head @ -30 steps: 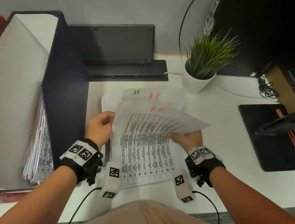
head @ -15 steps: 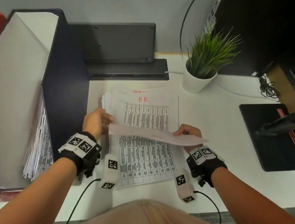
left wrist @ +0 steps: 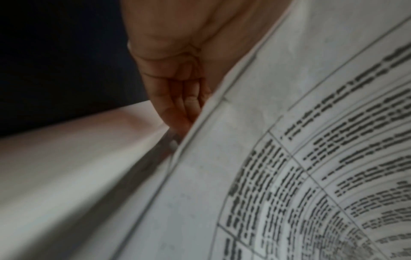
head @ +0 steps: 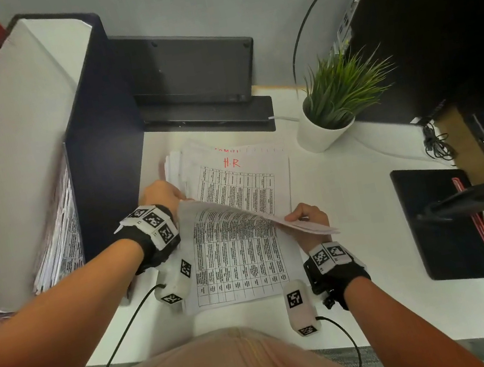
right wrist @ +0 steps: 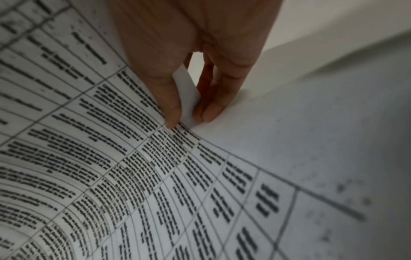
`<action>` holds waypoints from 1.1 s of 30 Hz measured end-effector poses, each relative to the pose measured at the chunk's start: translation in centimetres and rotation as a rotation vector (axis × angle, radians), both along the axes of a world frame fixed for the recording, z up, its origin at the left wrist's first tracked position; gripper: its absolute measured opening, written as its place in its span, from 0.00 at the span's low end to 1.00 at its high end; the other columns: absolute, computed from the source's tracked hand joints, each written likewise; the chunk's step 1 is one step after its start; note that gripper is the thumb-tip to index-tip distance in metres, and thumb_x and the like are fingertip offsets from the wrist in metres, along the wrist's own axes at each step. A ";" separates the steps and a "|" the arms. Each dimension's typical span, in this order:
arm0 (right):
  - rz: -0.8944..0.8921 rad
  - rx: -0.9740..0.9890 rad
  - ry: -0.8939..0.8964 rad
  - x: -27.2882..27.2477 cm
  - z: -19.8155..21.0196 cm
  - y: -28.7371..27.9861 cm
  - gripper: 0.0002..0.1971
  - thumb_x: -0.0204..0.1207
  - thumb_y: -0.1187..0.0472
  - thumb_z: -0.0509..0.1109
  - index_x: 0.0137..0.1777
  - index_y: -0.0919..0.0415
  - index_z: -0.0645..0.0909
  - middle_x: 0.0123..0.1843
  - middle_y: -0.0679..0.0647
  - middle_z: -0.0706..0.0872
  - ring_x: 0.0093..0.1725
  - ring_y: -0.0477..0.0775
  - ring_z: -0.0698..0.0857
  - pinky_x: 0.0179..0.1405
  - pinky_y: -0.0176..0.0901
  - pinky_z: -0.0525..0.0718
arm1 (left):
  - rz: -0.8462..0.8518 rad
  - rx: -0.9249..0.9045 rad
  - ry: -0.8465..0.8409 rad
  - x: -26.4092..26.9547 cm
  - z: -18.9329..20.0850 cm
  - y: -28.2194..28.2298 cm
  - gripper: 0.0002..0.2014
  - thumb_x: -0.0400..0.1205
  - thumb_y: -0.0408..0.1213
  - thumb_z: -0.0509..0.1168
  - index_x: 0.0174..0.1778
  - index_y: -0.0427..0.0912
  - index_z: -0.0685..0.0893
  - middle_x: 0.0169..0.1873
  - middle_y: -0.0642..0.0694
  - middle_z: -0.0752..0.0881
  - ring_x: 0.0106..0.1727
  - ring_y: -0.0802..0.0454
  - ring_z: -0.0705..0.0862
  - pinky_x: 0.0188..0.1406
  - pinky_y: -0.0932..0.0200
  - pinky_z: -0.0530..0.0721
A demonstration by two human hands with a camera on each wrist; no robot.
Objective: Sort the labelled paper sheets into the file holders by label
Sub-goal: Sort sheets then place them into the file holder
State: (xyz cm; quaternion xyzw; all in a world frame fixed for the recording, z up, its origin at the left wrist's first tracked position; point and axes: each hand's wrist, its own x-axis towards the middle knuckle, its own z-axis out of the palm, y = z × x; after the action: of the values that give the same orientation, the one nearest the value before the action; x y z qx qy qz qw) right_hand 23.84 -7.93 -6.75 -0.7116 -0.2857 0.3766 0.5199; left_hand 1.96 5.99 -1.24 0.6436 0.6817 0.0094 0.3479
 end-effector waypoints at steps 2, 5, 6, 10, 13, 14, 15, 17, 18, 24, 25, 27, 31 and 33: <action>-0.002 0.029 -0.049 -0.2 -0.1 0.0 0.23 0.61 0.87 0.71 0.26 0.55 0.77 0.27 0.53 0.76 0.22 0.33 0.77 0.27 0.23 0.75 | -0.022 0.010 -0.022 -0.1 0.3 -0.2 0.08 0.77 0.33 0.70 0.47 0.32 0.89 0.45 0.36 0.88 0.44 0.42 0.84 0.43 0.56 0.82; -0.032 0.037 -0.050 -0.3 -0.4 0.0 0.23 0.62 0.87 0.72 0.27 0.55 0.77 0.32 0.55 0.79 0.31 0.47 0.79 0.37 0.40 0.78 | -0.048 0.025 -0.048 -0.2 1.0 -0.8 0.10 0.78 0.28 0.66 0.53 0.28 0.86 0.48 0.33 0.87 0.50 0.36 0.84 0.46 0.57 0.78; -0.031 0.021 -0.018 -0.3 -0.6 0.0 0.22 0.62 0.86 0.71 0.26 0.57 0.76 0.34 0.58 0.79 0.33 0.53 0.78 0.38 0.43 0.77 | -0.038 0.046 -0.067 -0.2 1.1 -1.0 0.11 0.79 0.27 0.66 0.54 0.28 0.86 0.47 0.33 0.87 0.50 0.36 0.84 0.46 0.57 0.77; -0.027 -0.051 0.015 0.1 -0.7 0.2 0.19 0.65 0.84 0.71 0.24 0.62 0.75 0.33 0.61 0.80 0.35 0.55 0.77 0.37 0.42 0.78 | 0.067 0.277 -0.269 -0.5 0.8 -2.3 0.08 0.76 0.26 0.69 0.48 0.35 0.90 0.42 0.41 0.89 0.40 0.51 0.81 0.45 0.62 0.78; -0.031 -0.057 -0.053 -0.1 -0.2 0.0 0.22 0.63 0.80 0.75 0.22 0.59 0.71 0.28 0.55 0.78 0.31 0.51 0.76 0.33 0.35 0.78 | 0.083 0.298 -0.440 -0.8 0.4 -2.9 0.07 0.70 0.29 0.75 0.41 0.44 0.90 0.41 0.50 0.89 0.40 0.60 0.83 0.43 0.64 0.82; -0.022 -0.060 -0.073 -0.3 0.0 -0.1 0.23 0.62 0.78 0.77 0.21 0.58 0.69 0.26 0.53 0.76 0.28 0.46 0.75 0.28 0.29 0.75 | 0.093 0.249 -0.505 -0.9 0.3 -2.9 0.08 0.70 0.29 0.75 0.37 0.48 0.88 0.39 0.53 0.88 0.40 0.61 0.84 0.45 0.61 0.84; -0.016 -0.066 -0.083 -0.4 0.2 -0.2 0.24 0.62 0.77 0.78 0.21 0.58 0.67 0.24 0.50 0.75 0.26 0.41 0.73 0.24 0.25 0.72 | 0.118 0.189 -0.569 -1.0 0.2 -2.9 0.10 0.71 0.27 0.74 0.34 0.48 0.85 0.38 0.53 0.87 0.41 0.58 0.85 0.48 0.56 0.85; -0.019 -0.064 -0.087 -0.5 0.5 -0.3 0.25 0.61 0.75 0.80 0.22 0.59 0.64 0.22 0.47 0.72 0.21 0.36 0.72 0.19 0.20 0.66 | 0.170 0.112 -0.642 -1.2 0.0 -2.9 0.11 0.73 0.26 0.72 0.34 0.46 0.81 0.39 0.49 0.87 0.44 0.49 0.85 0.54 0.48 0.84; -0.023 -0.068 -0.102 -0.5 0.6 -0.3 0.24 0.61 0.74 0.80 0.23 0.60 0.65 0.22 0.48 0.73 0.21 0.36 0.71 0.18 0.21 0.65 | 0.174 0.096 -0.658 -1.3 -0.1 -2.9 0.10 0.74 0.26 0.71 0.35 0.46 0.81 0.40 0.47 0.87 0.46 0.46 0.85 0.55 0.48 0.84; -0.108 0.032 0.013 -1.0 1.4 -0.4 0.27 0.56 0.77 0.81 0.51 0.58 0.76 0.51 0.57 0.84 0.48 0.48 0.83 0.39 0.24 0.83 | 0.074 0.104 -0.673 -1.1 -0.2 -3.3 0.12 0.76 0.22 0.67 0.44 0.44 0.87 0.39 0.47 0.86 0.41 0.53 0.84 0.44 0.59 0.81; -0.099 0.045 0.010 -0.9 1.5 -0.4 0.30 0.56 0.78 0.81 0.55 0.60 0.74 0.52 0.56 0.83 0.48 0.45 0.83 0.38 0.23 0.83 | 0.073 0.096 -0.680 -1.1 -0.2 -3.3 0.12 0.76 0.21 0.66 0.47 0.42 0.86 0.39 0.46 0.86 0.42 0.50 0.84 0.47 0.57 0.81; -0.061 0.006 0.029 -0.8 1.5 -0.2 0.31 0.60 0.77 0.80 0.62 0.67 0.73 0.53 0.56 0.84 0.49 0.43 0.85 0.40 0.23 0.82 | 0.085 0.073 -0.711 -1.2 -0.2 -3.4 0.12 0.78 0.21 0.65 0.50 0.41 0.86 0.38 0.47 0.86 0.44 0.49 0.84 0.50 0.55 0.81; -0.075 -0.171 -0.129 -0.6 1.6 0.5 0.22 0.69 0.56 0.77 0.54 0.73 0.78 0.57 0.68 0.85 0.59 0.64 0.84 0.57 0.50 0.83 | 0.183 -0.033 -0.778 -1.1 0.2 -2.9 0.12 0.83 0.30 0.59 0.53 0.44 0.87 0.43 0.49 0.88 0.46 0.53 0.84 0.45 0.62 0.81; -0.110 -0.158 -0.168 -0.7 2.1 1.0 0.20 0.72 0.53 0.74 0.54 0.68 0.76 0.60 0.66 0.83 0.61 0.63 0.81 0.64 0.56 0.79 | 0.252 -0.123 -0.855 -0.8 0.9 -2.9 0.12 0.84 0.38 0.57 0.50 0.44 0.86 0.45 0.47 0.87 0.48 0.49 0.84 0.46 0.60 0.79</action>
State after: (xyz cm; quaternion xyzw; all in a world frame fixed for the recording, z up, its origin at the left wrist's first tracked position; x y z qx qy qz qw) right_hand 23.15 -6.91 -4.62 -0.7940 -0.2582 0.3078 0.4562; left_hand 1.12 3.12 -0.36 0.4719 0.5491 0.2763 0.6320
